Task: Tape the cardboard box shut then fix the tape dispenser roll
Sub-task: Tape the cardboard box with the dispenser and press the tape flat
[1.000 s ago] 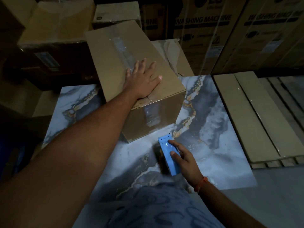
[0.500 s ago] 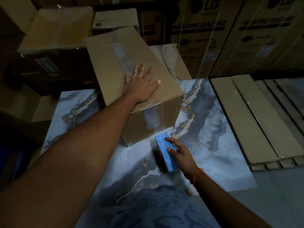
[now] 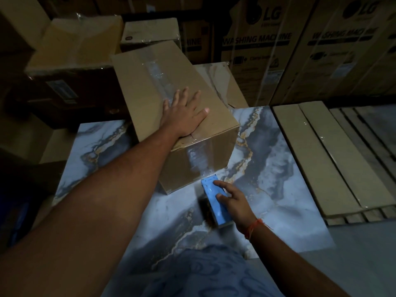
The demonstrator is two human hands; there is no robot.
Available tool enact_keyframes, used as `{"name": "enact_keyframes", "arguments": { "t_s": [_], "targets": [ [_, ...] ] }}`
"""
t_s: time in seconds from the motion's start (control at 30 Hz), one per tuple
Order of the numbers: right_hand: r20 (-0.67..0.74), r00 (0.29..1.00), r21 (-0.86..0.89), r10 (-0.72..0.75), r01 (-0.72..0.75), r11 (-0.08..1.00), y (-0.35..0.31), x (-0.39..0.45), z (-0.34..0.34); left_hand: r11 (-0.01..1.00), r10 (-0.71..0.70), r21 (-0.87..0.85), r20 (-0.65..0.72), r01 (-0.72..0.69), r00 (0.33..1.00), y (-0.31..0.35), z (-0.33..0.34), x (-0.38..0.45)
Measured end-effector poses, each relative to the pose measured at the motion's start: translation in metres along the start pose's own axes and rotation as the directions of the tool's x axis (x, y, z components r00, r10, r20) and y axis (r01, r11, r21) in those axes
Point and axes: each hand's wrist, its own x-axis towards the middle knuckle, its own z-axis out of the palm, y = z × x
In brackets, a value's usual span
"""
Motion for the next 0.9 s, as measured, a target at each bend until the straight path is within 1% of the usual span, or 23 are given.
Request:
{"name": "enact_keyframes", "arguments": {
  "t_s": [0.07,0.17,0.27,0.3,0.37,0.53,0.67,0.73,0.77,0.8,0.87,0.9],
  "targets": [
    [0.0,0.999,0.043,0.042,-0.042,0.998,-0.007,-0.002,0.001,1.0,0.004,0.002,-0.002,-0.004,1.0,0.0,0.0,0.0],
    [-0.006,0.99,0.164,0.143,-0.141,0.976,-0.017,0.002,0.005,1.0,0.005,0.006,-0.006,-0.005,1.0,0.0,0.0,0.0],
    [-0.063,0.964,0.285,0.258,-0.23,0.931,-0.005,0.003,0.009,1.0,0.003,0.013,-0.007,-0.003,1.0,0.0,-0.001,0.0],
    [-0.102,0.96,0.291,0.259,-0.22,0.931,0.005,0.0,0.009,1.0,0.003,0.012,-0.003,-0.003,1.0,0.0,0.0,0.0],
    [-0.152,0.966,0.244,0.209,-0.168,0.955,0.021,-0.011,0.007,1.0,0.003,0.012,-0.006,-0.003,1.0,0.0,0.0,0.001],
    [-0.152,0.984,0.126,0.091,-0.072,0.989,0.026,-0.025,0.001,1.0,0.002,0.006,0.0,-0.002,1.0,0.0,0.0,0.001],
    [-0.181,0.982,-0.061,-0.049,0.039,0.997,0.019,-0.029,-0.007,1.0,0.006,0.008,-0.003,-0.006,1.0,0.0,0.001,0.001],
    [-0.185,0.972,-0.226,-0.148,0.105,0.969,0.018,-0.031,-0.015,1.0,0.007,0.01,-0.008,-0.007,1.0,0.001,0.0,0.001],
    [-0.175,0.963,-0.351,-0.206,0.135,0.927,0.017,-0.032,-0.018,1.0,0.006,0.014,-0.008,-0.006,1.0,0.001,0.0,0.001],
    [-0.16,0.953,-0.486,-0.257,0.151,0.861,0.017,-0.034,-0.021,1.0,0.006,0.018,-0.008,-0.006,1.0,0.001,-0.001,0.001],
    [-0.13,0.93,-0.706,-0.345,0.158,0.69,0.018,-0.035,-0.025,1.0,0.007,0.023,-0.008,-0.007,1.0,0.001,0.0,0.001],
    [-0.121,0.918,-0.778,-0.377,0.148,0.61,0.02,-0.034,-0.027,1.0,0.008,0.023,-0.009,-0.008,1.0,0.001,0.0,0.001]
  ]
}}
